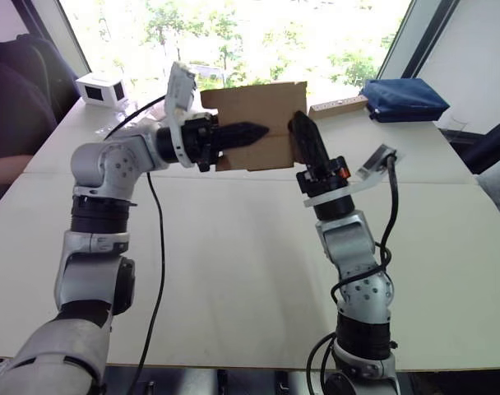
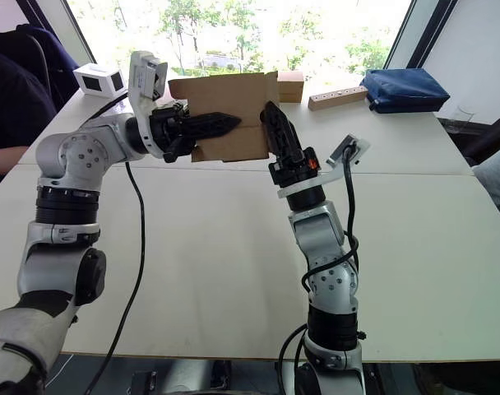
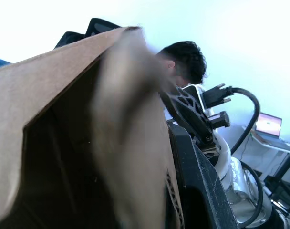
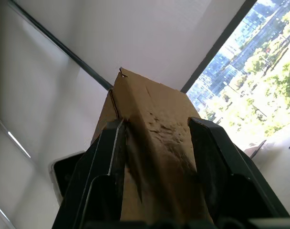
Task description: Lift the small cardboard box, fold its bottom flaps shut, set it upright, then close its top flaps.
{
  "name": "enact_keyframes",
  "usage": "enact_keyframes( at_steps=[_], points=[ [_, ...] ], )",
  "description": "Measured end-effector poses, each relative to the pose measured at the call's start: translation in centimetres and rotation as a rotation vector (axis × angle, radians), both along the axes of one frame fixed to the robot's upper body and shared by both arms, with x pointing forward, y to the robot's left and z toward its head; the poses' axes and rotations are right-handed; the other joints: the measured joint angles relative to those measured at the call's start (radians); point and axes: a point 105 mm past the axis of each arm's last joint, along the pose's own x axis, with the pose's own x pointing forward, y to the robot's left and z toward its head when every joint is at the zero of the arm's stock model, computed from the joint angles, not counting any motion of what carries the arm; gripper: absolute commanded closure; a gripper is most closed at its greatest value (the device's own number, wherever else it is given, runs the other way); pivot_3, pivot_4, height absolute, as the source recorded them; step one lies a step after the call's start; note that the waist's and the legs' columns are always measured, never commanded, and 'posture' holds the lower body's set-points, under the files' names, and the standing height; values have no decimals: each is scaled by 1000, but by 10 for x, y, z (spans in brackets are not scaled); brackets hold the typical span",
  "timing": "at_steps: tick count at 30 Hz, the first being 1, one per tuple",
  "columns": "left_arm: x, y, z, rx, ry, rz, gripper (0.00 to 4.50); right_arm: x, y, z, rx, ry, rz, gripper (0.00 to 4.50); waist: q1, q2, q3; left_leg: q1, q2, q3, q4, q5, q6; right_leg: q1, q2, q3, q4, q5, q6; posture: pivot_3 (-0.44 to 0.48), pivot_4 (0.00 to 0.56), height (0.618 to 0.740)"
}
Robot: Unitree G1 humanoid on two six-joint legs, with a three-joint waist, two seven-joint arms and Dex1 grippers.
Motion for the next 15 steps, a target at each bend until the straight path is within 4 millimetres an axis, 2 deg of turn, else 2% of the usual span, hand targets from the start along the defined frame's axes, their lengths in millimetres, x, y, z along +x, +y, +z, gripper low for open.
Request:
enact_keyframes(
  at_steps=[4, 15],
  points=[
    [0, 0, 0, -1, 0, -1, 4500, 1, -10, -1, 26, 12, -15, 2424, 0, 0, 0, 0, 0, 0, 0, 0, 0, 0, 0, 0, 0, 0, 0, 0, 150, 740],
    [0, -2, 0, -4, 2, -5, 4500, -1, -11, 1, 25, 17, -15, 2424, 0, 0, 0, 0, 0, 0, 0, 0, 0, 0, 0, 0, 0, 0, 0, 0, 150, 740]
  ],
)
